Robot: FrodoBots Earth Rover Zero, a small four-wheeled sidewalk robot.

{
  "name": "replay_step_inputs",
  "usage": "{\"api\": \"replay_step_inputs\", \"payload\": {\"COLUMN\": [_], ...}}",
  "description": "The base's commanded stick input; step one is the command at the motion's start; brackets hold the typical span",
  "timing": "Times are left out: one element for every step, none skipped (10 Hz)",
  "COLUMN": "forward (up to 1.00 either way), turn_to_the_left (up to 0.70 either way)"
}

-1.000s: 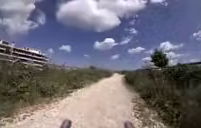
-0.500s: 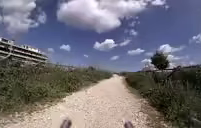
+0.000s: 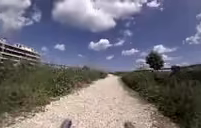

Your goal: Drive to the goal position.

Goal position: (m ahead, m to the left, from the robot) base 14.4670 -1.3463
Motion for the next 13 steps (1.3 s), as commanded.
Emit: {"api": "replay_step_inputs", "payload": {"forward": [0.85, 0.85, 0.85, 0.85, 0.85, 0.85, 0.85, 0.85, 0.85, 0.85, 0.85, 0.85, 0.85], "turn_to_the_left": [-0.05, -0.01, 0.0, -0.07, -0.32, 0.0, 0.0, 0.0, 0.0, -0.31, -0.25, -0.08, 0.0]}}
